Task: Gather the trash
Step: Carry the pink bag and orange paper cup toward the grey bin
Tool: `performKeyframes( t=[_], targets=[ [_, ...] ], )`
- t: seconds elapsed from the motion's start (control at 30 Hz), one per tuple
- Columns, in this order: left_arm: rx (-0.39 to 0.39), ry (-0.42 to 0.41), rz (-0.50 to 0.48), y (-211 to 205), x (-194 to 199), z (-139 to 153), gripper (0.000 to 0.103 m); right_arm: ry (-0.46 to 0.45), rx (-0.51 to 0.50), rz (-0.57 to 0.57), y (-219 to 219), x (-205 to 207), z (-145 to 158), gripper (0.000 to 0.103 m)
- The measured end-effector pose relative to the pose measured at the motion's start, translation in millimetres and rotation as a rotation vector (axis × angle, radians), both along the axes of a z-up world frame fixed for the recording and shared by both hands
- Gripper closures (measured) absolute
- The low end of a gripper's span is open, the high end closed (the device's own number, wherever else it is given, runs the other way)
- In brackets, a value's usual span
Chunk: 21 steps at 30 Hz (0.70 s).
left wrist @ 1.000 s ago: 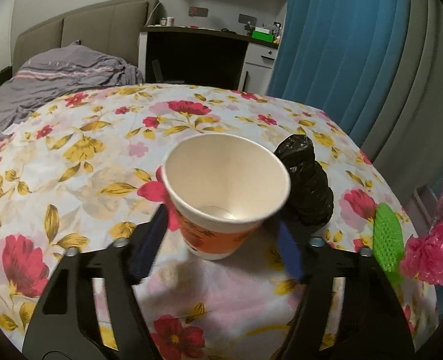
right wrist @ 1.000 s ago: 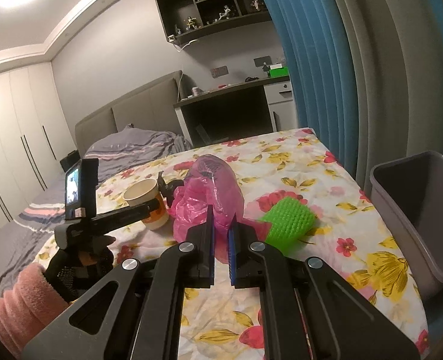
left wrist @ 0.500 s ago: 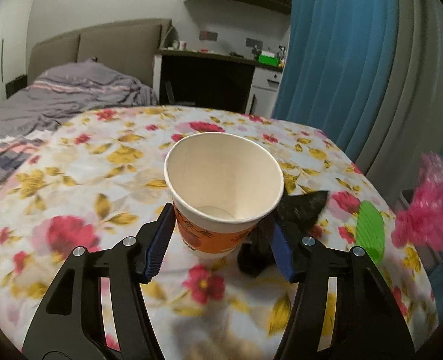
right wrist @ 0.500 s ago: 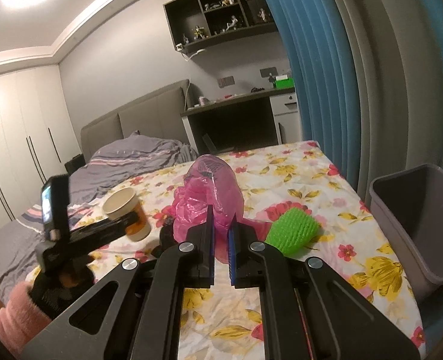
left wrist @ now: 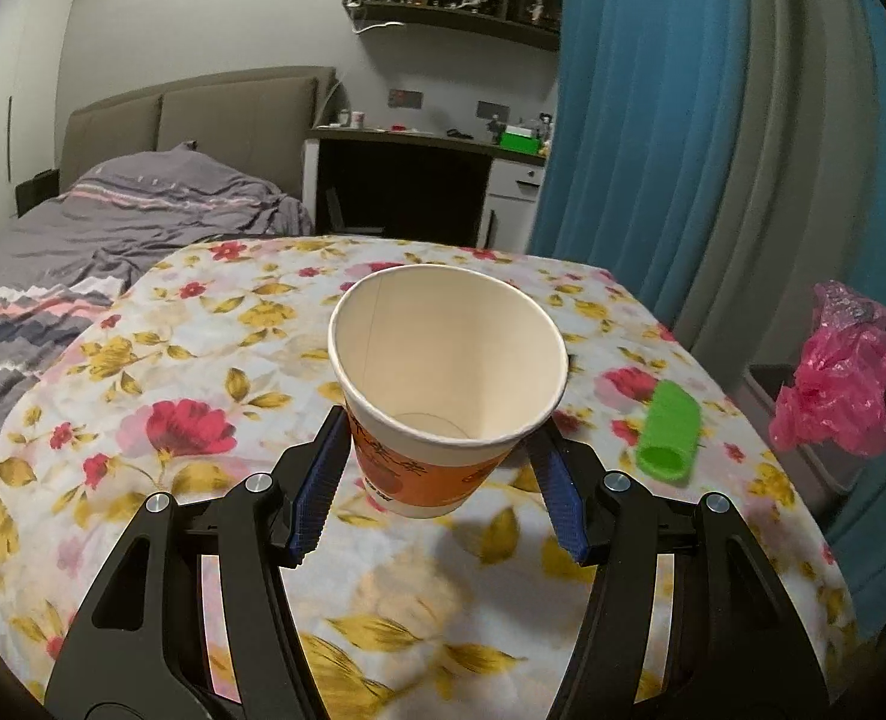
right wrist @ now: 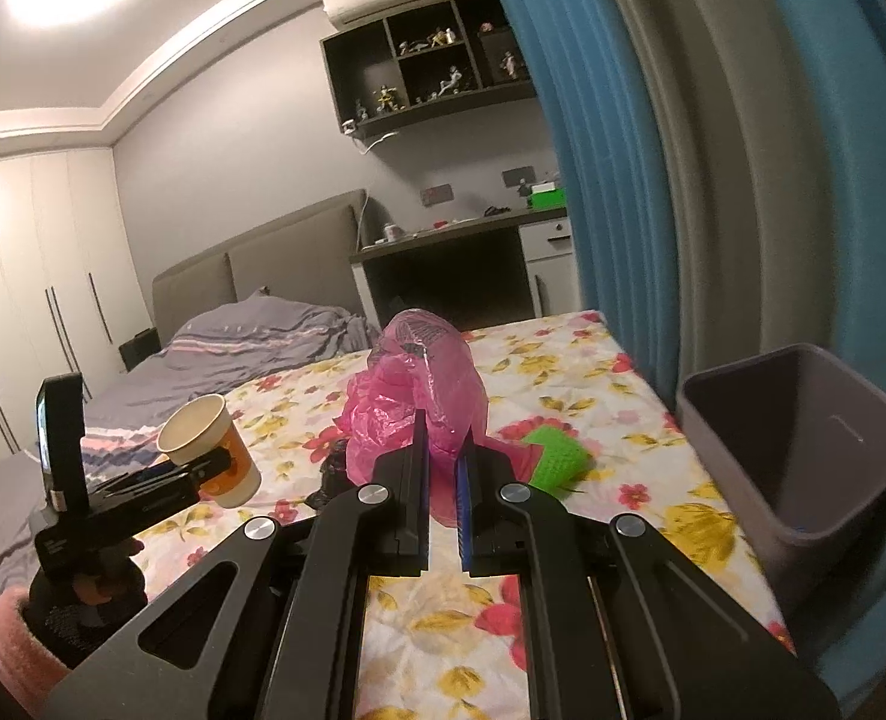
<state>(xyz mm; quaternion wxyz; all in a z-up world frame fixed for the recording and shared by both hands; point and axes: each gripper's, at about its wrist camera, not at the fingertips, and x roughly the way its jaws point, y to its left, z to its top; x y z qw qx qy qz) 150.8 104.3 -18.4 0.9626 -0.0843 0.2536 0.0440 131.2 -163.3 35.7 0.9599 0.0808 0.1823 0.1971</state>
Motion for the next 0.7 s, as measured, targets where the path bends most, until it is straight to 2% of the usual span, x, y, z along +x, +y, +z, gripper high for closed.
performKeyframes(
  t=[0.33, 0.7],
  targets=[
    [0.013, -0.004, -0.083, -48, -8, 5, 0.044, -0.021, 0.007, -0.078, -40, -16, 6, 0.095],
    [0.027, -0.014, -0.169, -94, 0, 12, 0.044, -0.047, 0.011, -0.144, -73, -24, 8, 0.095]
  ],
)
